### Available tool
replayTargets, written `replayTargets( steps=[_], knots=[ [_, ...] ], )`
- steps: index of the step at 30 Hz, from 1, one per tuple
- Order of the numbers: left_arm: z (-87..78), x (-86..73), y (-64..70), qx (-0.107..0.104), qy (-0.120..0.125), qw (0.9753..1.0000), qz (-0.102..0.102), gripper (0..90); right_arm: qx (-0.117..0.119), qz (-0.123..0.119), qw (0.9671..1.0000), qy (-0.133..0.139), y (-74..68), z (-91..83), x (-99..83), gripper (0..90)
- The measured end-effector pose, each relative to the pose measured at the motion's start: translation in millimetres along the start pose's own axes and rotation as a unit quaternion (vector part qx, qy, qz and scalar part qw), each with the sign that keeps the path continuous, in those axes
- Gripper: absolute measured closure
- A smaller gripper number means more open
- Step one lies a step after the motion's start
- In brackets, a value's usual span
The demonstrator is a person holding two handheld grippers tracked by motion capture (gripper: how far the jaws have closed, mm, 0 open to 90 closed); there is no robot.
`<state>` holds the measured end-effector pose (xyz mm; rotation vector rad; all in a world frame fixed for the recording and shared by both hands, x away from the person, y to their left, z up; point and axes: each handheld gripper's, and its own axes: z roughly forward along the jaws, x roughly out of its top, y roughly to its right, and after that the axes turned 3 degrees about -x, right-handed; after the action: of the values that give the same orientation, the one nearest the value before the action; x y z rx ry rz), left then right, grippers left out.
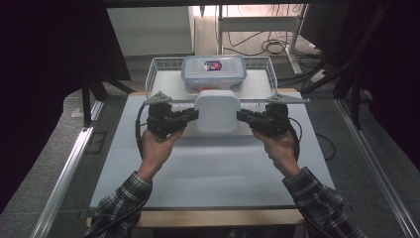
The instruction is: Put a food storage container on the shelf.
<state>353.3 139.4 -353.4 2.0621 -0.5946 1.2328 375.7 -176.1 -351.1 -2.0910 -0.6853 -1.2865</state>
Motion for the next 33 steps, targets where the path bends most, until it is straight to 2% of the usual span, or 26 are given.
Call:
replayTargets(
  steps=[15,22,33],
  knots=[
    [-4.3,42.8,-6.9,-0.013,0.022,0.9997,-0.001,78.2,-0.006,-0.009,0.9997,0.02,1.0,-1.3,49.4,78.2],
    [-7.6,64.3,-7.0,-0.011,0.029,0.9995,0.005,78.2,-0.009,-0.015,0.9994,0.028,-0.1,-3.2,70.4,78.2],
    [-8.4,99.8,-12.4,-0.006,0.032,0.9994,0.007,78.2,-0.018,-0.011,0.999,0.039,2.4,0.8,103.1,77.9]
  ],
)
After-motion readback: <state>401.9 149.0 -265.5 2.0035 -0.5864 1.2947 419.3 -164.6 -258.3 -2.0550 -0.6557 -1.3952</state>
